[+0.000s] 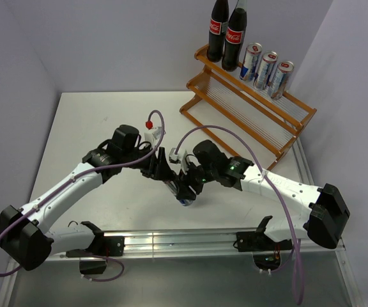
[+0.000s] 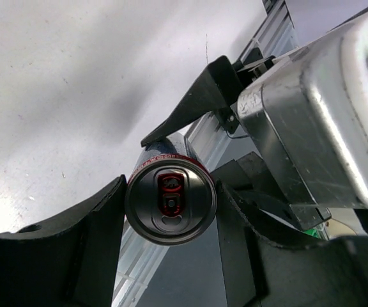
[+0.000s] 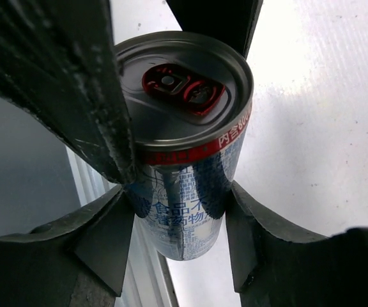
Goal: Place and organize the beverage onto the shelf
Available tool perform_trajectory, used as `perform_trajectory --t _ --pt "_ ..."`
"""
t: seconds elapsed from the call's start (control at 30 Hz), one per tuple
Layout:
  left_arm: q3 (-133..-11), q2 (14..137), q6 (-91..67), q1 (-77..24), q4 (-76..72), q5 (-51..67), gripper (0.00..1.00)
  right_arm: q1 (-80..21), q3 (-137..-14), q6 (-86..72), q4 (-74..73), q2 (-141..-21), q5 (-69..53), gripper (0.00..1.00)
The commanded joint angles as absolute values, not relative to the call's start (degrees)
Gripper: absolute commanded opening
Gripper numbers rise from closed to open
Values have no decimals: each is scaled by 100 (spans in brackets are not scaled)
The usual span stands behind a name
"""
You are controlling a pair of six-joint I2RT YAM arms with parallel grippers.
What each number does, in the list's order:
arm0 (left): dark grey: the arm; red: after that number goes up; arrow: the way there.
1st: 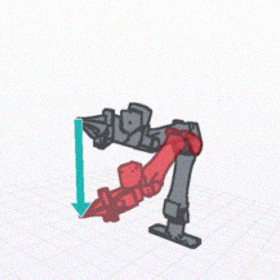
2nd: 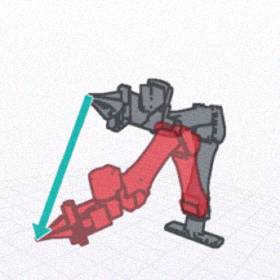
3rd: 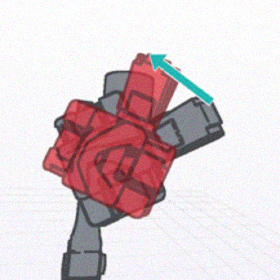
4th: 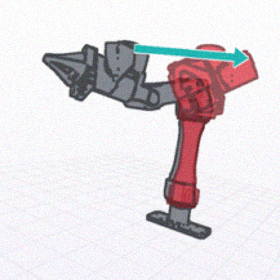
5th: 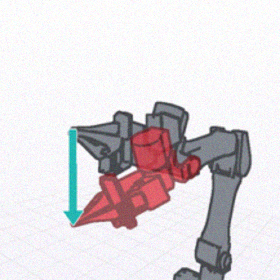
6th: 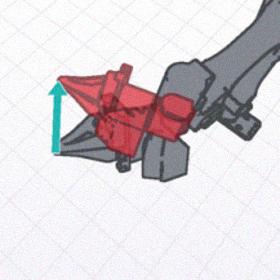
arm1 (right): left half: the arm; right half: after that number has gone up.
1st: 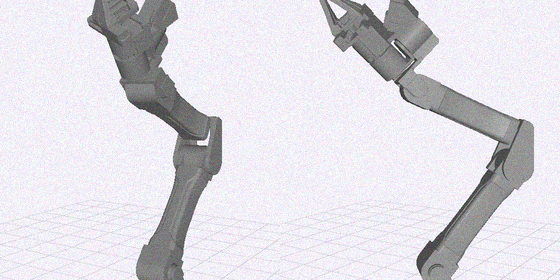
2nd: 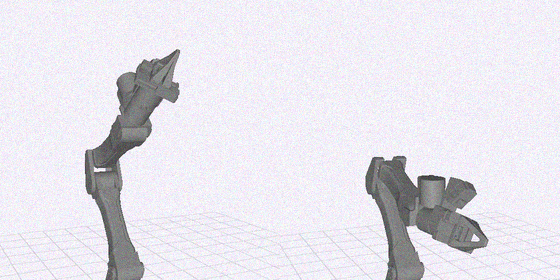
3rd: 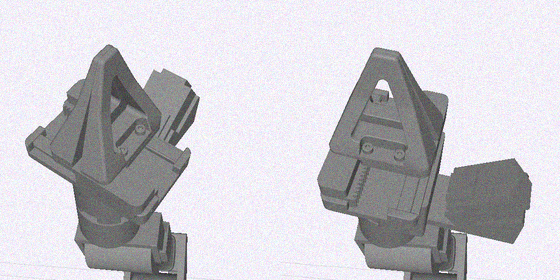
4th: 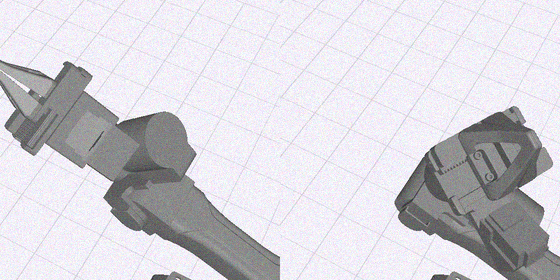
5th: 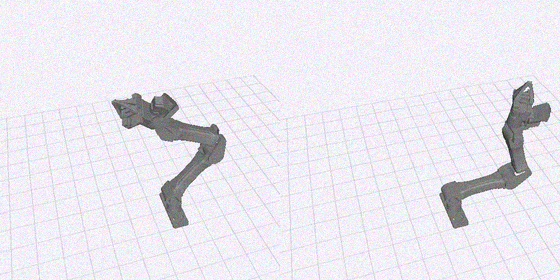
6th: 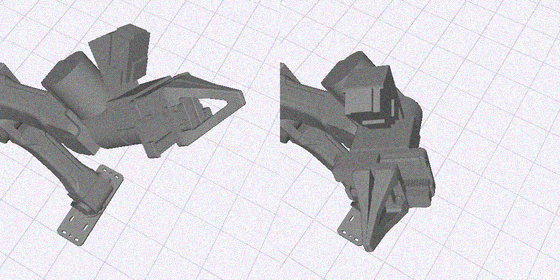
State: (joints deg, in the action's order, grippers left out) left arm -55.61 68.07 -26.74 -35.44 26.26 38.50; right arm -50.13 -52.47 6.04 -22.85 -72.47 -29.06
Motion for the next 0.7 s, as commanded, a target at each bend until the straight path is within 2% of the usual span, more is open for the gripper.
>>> perform_trajectory --t 0.0,0.03,0.07,0.17,0.3,0.43,0.57,0.67 --pt "-5880 6522 -2803 -3577 2189 3746 45 -5045 -5318 352 -1328 -6970 -3085 5" --pt "-5889 6495 -2873 -3577 2154 3666 57 -5045 -5274 308 -1240 -6883 -3102 3" --pt "-5906 6452 -2918 -3568 2092 3613 74 -5045 -5204 255 -1083 -6830 -3111 0" --pt "-5968 6258 -3076 -3577 2030 3271 91 -5045 -5054 141 -818 -6645 -3041 0" --pt "-6187 5978 -3339 -3551 2135 2577 98 -5045 -4913 9 -642 -6504 -2813 0" --pt "-6407 5687 -3787 -3516 2468 1234 100 -4949 -4869 -228 -615 -6495 -2488 0" --pt "-6592 5318 -4016 -3516 3014 -994 99 -4887 -4659 -517 -265 -6267 -2005 0" --pt "-6504 4914 -3920 -3507 3199 -1991 100 -4764 -4501 -807 -36 -5960 -1469 0"
